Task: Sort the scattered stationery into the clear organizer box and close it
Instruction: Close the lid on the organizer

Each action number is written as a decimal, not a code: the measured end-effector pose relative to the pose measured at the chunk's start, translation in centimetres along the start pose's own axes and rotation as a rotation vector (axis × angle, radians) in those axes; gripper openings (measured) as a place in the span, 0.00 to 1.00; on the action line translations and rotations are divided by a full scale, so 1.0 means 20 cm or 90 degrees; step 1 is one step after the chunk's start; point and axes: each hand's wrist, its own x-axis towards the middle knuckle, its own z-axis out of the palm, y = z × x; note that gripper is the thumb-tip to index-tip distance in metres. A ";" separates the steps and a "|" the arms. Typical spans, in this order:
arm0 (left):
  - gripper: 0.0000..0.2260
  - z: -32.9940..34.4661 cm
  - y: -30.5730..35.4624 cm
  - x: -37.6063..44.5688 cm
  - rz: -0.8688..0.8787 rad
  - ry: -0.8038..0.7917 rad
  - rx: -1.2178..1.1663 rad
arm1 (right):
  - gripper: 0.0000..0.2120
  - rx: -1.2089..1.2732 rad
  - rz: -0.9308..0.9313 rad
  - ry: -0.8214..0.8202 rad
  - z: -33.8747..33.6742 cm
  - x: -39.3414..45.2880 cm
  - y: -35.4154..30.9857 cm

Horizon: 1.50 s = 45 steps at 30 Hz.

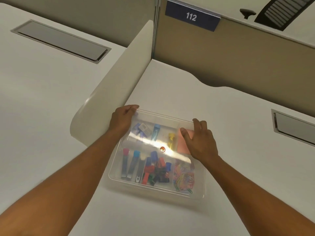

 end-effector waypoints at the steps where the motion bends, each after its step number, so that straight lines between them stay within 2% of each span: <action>1: 0.14 0.00 0.00 -0.01 0.009 0.016 0.036 | 0.35 0.002 0.002 0.001 0.00 0.00 0.00; 5: 0.17 -0.01 0.05 -0.06 0.082 0.106 0.204 | 0.35 0.038 0.013 -0.003 -0.01 -0.02 0.00; 8: 0.23 -0.05 0.09 -0.12 0.091 0.046 0.224 | 0.40 0.169 0.033 0.003 -0.04 -0.04 0.00; 10: 0.29 -0.09 0.08 -0.26 0.095 -0.018 0.224 | 0.38 0.206 0.046 0.064 -0.07 -0.08 0.00; 12: 0.33 -0.12 0.03 -0.47 0.139 -0.067 0.288 | 0.36 0.152 0.043 0.099 -0.09 -0.19 0.00; 14: 0.35 -0.12 -0.06 -0.66 0.181 -0.088 0.350 | 0.35 0.061 0.019 0.074 -0.05 -0.37 -0.02; 16: 0.36 -0.09 -0.13 -0.77 0.203 -0.059 0.416 | 0.38 0.005 0.013 0.017 0.01 -0.53 -0.05; 19: 0.37 -0.04 -0.18 -0.79 0.210 -0.006 0.507 | 0.39 -0.019 0.023 0.016 0.09 -0.62 -0.06; 25: 0.35 -0.02 -0.19 -0.80 0.236 0.009 0.543 | 0.42 -0.012 0.032 0.014 0.08 -0.63 -0.08; 32: 0.39 -0.02 -0.14 -0.73 0.234 -0.008 0.560 | 0.39 0.046 0.038 0.020 0.07 -0.59 -0.06; 45: 0.37 0.23 0.15 -0.06 0.241 -0.047 0.568 | 0.39 -0.028 0.081 0.012 -0.02 0.12 0.04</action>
